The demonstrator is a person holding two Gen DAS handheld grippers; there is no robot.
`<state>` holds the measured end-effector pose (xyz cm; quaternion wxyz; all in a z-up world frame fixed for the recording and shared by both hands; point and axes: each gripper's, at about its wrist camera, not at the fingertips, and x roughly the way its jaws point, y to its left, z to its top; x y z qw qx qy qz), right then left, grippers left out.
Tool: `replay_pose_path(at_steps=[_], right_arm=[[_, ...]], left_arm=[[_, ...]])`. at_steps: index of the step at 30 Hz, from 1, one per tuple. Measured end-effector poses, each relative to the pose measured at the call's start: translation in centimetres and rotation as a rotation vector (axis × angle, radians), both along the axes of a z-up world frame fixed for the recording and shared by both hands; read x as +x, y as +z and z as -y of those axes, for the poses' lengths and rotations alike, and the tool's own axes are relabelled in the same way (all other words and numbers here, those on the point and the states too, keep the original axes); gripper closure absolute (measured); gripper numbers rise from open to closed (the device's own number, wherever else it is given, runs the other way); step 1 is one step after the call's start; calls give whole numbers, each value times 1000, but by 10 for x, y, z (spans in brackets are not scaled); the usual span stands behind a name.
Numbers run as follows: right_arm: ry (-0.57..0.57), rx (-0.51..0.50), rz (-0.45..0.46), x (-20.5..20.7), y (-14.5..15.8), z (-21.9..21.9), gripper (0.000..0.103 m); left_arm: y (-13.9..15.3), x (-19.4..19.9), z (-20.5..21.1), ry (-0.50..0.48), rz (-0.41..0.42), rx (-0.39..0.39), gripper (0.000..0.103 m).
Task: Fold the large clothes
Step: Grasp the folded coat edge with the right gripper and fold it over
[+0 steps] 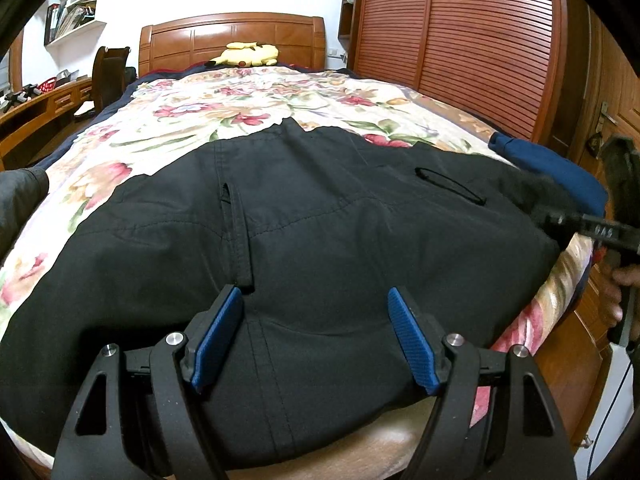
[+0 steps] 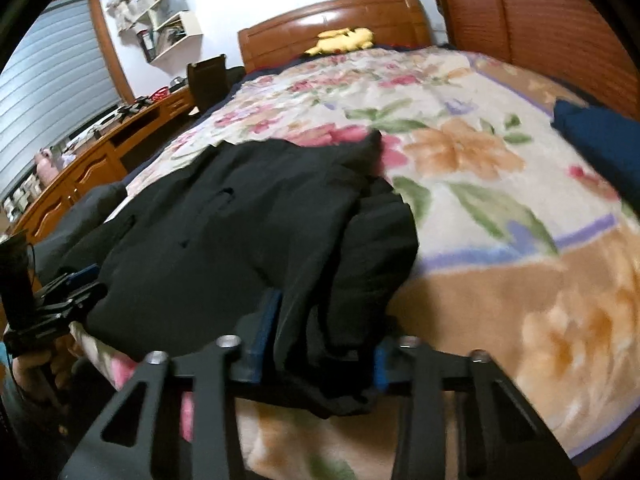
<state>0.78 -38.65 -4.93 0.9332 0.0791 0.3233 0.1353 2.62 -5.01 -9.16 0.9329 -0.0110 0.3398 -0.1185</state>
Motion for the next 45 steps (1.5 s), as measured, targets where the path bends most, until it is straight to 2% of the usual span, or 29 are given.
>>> replay_pose_path(at_steps=[8,15,18,22,24,29,35,41,45], right_arm=[[18,-39,152,-19,50,-14,79],[48,-110,221,-24,76,-44,80],[62,-125,235,-26,78,-52,80],[91,-125,255,-23,85,-62,80],[116,-132,269,-23,89,-69,80],[184,-147,301,-20,95,-88,81],[261,-172,340,-11,100,-121,83],[355,-197,375,5,105,-170,84],[439,-220,353,21,92,-212,84]], left_arm=[[11,-4,-7,-18,-11,-20,26],[45,-18,-10,-36,65,-112,26],[43,-15,1,-46,60,-75,26],[20,-1,8,-36,-3,-16,26],[13,2,3,-21,-9,-3,26],[27,-13,-25,9,30,-45,26],[59,-46,-80,93,115,-15,26],[72,-74,-134,177,150,5,26],[72,-81,-163,232,157,10,26]])
